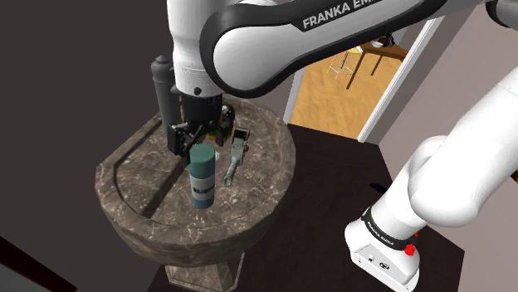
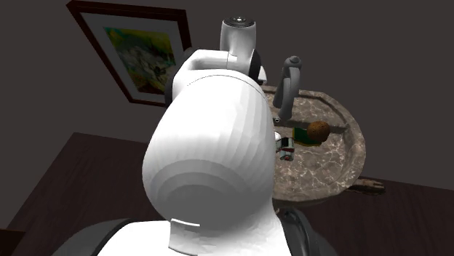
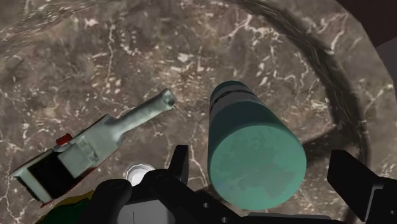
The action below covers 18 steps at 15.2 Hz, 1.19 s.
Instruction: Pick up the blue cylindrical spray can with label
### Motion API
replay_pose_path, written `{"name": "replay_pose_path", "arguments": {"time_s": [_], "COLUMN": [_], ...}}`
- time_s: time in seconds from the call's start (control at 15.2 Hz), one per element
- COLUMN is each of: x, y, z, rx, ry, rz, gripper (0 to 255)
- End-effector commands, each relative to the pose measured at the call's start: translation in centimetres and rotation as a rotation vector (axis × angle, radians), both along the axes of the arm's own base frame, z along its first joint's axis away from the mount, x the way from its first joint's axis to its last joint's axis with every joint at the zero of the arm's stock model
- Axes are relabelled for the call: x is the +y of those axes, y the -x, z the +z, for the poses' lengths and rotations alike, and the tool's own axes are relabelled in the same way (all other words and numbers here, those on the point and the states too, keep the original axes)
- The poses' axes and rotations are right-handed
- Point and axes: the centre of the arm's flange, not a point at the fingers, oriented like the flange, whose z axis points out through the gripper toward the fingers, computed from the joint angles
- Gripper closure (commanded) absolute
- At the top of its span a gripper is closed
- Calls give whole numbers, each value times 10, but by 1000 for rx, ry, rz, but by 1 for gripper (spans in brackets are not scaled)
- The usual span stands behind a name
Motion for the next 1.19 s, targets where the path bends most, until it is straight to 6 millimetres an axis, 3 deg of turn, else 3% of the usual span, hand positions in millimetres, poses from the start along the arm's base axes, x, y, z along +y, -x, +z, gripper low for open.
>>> {"name": "replay_pose_path", "arguments": {"time_s": [0.0, 0.26, 0.33, 0.92, 1.12], "x": [1, 1, 1, 1, 1], "y": [0, 0, 0, 0, 0], "z": [-10, -24, -24, -24, -8], "rx": [-1, -1, -1, -1, -1], "ry": [0, 0, 0, 0, 0], "rz": [0, 0, 0, 0, 0], "gripper": [0, 0, 255, 255, 255]}}
